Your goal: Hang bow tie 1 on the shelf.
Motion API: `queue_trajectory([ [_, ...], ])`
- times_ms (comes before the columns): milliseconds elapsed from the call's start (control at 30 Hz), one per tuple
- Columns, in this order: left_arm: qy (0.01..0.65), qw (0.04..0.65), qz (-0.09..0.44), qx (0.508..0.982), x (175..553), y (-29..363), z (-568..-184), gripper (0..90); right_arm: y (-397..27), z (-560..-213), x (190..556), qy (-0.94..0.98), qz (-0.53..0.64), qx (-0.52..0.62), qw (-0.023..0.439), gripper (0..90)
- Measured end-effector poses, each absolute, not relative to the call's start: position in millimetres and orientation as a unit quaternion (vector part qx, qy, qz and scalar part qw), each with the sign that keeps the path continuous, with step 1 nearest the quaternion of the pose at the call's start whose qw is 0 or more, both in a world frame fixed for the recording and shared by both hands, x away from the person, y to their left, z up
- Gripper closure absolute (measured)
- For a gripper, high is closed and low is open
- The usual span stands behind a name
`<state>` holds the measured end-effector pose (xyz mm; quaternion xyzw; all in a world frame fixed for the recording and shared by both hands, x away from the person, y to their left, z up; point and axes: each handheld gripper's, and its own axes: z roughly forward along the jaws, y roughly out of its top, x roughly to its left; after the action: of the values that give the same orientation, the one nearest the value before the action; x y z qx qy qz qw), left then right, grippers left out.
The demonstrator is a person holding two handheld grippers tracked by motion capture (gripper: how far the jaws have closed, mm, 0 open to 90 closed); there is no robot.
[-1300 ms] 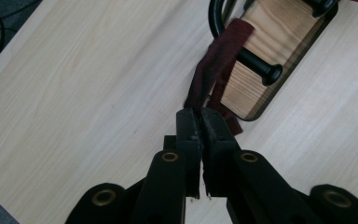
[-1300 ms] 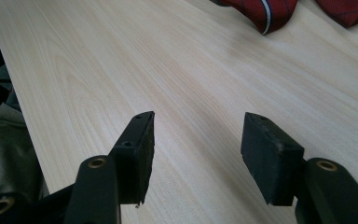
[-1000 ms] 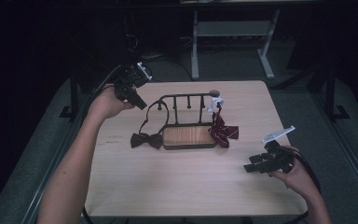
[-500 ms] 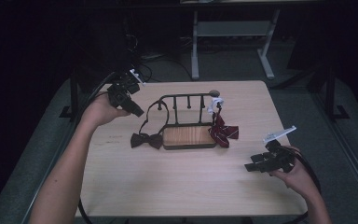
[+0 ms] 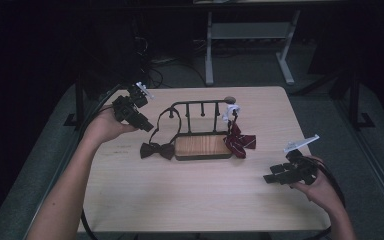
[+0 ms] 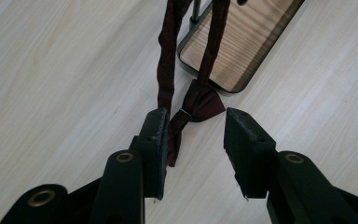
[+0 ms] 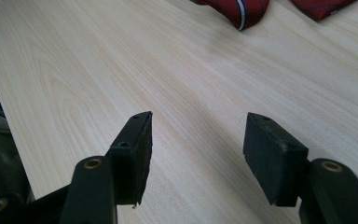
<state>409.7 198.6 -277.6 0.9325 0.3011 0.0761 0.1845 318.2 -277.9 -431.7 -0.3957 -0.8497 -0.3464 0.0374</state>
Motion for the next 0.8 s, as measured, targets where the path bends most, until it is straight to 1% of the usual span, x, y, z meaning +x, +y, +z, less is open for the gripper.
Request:
queue_trajectory([
  [433,0.297,0.2,0.075,0.931,397,203,-288,51.8,-279,-432,318,-0.848,-0.346,-0.4,0.035,41.4],
  [800,0.291,0.207,0.075,0.931,389,205,-297,48.2,-280,-432,318,-0.848,-0.345,-0.4,0.034,41.3],
])
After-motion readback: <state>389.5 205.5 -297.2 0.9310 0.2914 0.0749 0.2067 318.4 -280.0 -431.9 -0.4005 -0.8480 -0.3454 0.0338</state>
